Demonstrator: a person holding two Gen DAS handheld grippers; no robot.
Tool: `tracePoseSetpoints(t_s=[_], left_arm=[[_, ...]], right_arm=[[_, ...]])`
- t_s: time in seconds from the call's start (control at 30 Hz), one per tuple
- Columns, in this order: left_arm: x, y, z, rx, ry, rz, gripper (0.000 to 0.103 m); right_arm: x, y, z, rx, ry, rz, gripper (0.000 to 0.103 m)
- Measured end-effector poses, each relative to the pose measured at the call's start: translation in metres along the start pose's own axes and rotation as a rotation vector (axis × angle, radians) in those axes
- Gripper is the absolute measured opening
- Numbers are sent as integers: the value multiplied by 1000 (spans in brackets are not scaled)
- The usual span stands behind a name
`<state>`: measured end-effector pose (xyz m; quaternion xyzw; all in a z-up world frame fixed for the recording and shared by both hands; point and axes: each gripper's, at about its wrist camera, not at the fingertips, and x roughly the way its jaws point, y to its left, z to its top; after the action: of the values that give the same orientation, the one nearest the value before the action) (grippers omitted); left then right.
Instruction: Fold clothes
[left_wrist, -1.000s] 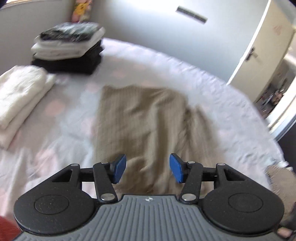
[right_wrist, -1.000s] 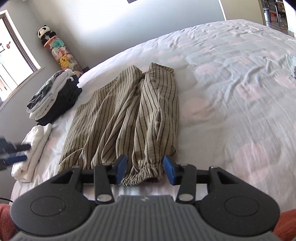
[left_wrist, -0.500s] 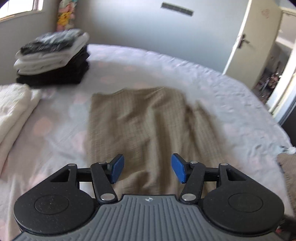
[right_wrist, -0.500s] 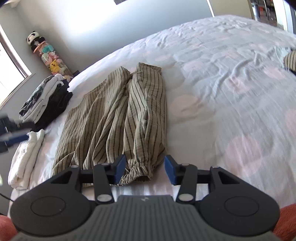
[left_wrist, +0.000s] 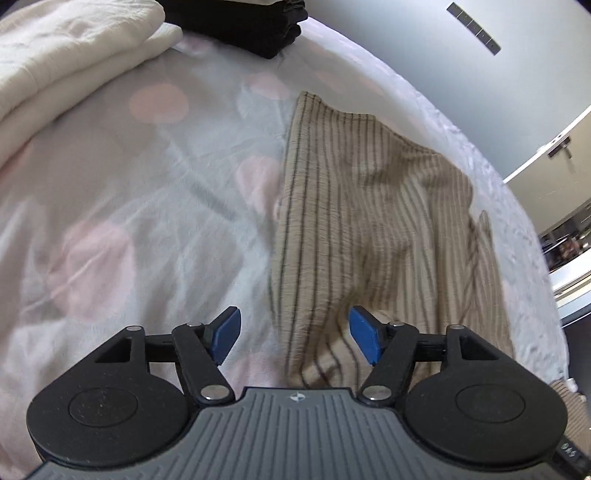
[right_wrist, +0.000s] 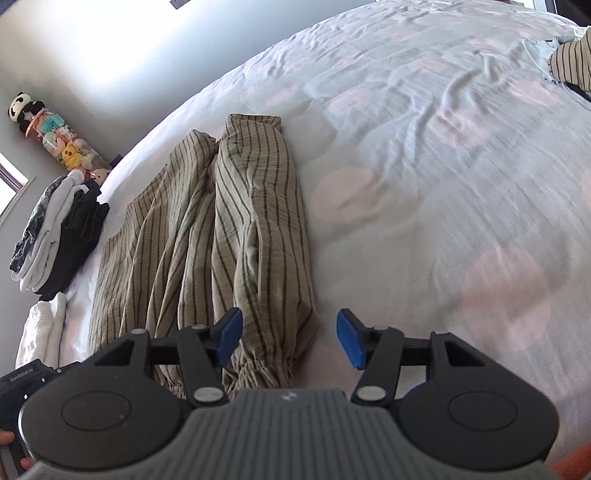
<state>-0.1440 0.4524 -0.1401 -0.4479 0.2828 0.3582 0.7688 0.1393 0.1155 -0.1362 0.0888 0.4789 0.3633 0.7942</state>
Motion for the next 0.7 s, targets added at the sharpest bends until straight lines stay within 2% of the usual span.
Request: tracePoseSetpoints(t_s=[0.07,0.2,0.23,0.27,0.3,0.33,0.37,0.4,0.43,0.47,0.57,0.7], left_arm=[[5,-1,0,-10,19,-20,83],[23,3,-2,-49,69,-1,82],[27,3,-2,-52,74,7,77],[29,3,-2,-44,71,18,68],[29,0,-3,-19,63,27,61],[29,-3,-4,13,56,35,45],[28,-6,-5,35,52,42,32],[28,-7,-6,49,51,47,27],[26,-8,-7,61,46,56,15],[24,-8,-8,73,36,68,5],[10,-10,-12,106,-18,103,2],[-14,-15,-18,143,-69,160,2]], right_arm=[[0,-1,-1,7,-5,6,60],[0,-4,-1,26,-8,-5,60],[1,-5,-1,29,-2,-4,59],[2,-5,-1,32,8,0,58],[4,-5,-1,31,22,5,52],[7,-5,-2,26,38,11,41],[9,-4,-2,21,55,18,36],[11,-3,-3,14,66,24,29],[11,-1,-3,4,71,30,19],[11,0,-4,-6,70,35,15],[1,4,-7,-26,27,7,5],[-14,5,-11,-41,-18,-48,4]])
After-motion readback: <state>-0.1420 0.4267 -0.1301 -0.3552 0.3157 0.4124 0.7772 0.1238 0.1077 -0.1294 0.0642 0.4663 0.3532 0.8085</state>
